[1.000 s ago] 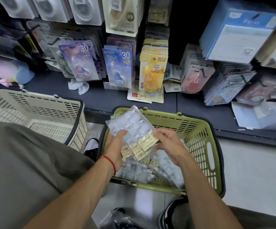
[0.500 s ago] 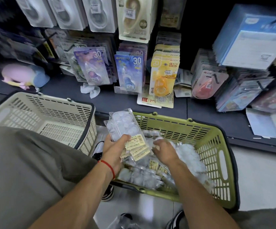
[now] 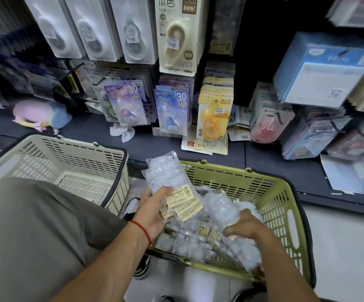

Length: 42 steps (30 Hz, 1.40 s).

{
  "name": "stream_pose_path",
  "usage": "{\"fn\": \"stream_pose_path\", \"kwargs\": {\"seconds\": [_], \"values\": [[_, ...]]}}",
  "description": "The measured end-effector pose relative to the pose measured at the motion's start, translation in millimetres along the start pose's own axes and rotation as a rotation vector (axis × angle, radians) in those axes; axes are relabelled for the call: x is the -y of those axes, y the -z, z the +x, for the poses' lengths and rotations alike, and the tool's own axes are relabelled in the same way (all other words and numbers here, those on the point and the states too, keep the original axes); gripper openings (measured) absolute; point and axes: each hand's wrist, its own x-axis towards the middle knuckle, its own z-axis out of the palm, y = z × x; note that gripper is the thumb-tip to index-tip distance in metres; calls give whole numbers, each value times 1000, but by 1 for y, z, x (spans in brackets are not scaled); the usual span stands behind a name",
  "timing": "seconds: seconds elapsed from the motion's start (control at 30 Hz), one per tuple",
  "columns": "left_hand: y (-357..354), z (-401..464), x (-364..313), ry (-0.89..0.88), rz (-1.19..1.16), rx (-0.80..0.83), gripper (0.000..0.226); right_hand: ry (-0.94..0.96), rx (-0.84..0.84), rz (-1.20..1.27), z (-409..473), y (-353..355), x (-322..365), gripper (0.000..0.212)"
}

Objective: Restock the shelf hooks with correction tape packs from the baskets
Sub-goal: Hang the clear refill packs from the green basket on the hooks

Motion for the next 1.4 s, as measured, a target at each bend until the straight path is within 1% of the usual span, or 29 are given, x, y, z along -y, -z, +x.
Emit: {"fn": "stream_pose_path", "kwargs": {"seconds": [0.03,0.07,0.1,0.17,0.23,0.27,0.33,0.4,0.43,0.5,0.57,0.63,0.7,0.77,0.83,0.87,0.9,0.93,1.0,1.03,1.1,1.13,1.17,1.2,1.27,1.3,1.4], "values": [[-3,-1,0,-15,19,2,52,17,53,157,-14,16,-8,95],[-6,-2,1,-34,43,1,50,61,108,311,-28,30,-16,88],[-9,-3,1,-53,69,5,49,129,147,441,-41,41,-22,88],[-21,-7,1,-81,107,37,47,298,185,610,-61,57,-18,85],[-35,-11,-2,-104,123,101,47,427,168,731,-76,62,9,70],[-43,-14,-6,-119,130,135,49,466,130,766,-82,62,28,59],[-59,-20,-17,-162,131,204,58,516,-4,741,-91,61,64,38],[-72,-25,-33,-213,112,251,68,548,-131,653,-97,66,91,25],[-77,-27,-43,-240,110,264,72,575,-176,619,-101,72,102,23],[-87,-30,-65,-294,121,291,80,616,-240,571,-111,87,121,27],[-97,-32,-89,-326,145,357,83,635,-285,553,-121,104,140,33],[-106,-34,-115,-341,172,426,87,679,-295,571,-129,121,156,32],[-116,-36,-141,-368,211,447,94,730,-279,616,-137,136,172,30],[-128,-35,-165,-396,242,453,90,768,-294,650,-143,148,187,35],[-140,-33,-185,-416,266,472,76,800,-323,675,-145,155,198,49],[-145,-32,-194,-425,277,480,73,814,-333,675,-146,158,203,57],[-149,-30,-201,-431,282,486,76,833,-346,671,-145,162,207,61],[-153,-29,-207,-439,282,483,84,863,-364,672,-143,166,210,58],[-154,-26,-214,-457,265,440,102,921,-389,696,-138,174,216,40],[-154,-24,-216,-490,256,414,98,944,-405,710,-134,178,219,34],[-150,-20,-219,-598,272,347,69,965,-459,715,-129,183,226,32],[-147,-18,-220,-656,292,302,60,966,-491,711,-126,184,229,33],[-144,-15,-222,-716,313,256,59,966,-515,713,-124,184,231,34],[-141,-13,-225,-760,329,222,63,963,-531,713,-122,183,233,35],[-136,-9,-230,-775,307,213,77,952,-567,701,-118,181,236,34],[-135,-7,-232,-782,290,214,80,943,-582,699,-117,181,237,33],[-131,-5,-234,-836,284,227,66,918,-589,748,-115,179,239,32]]}}
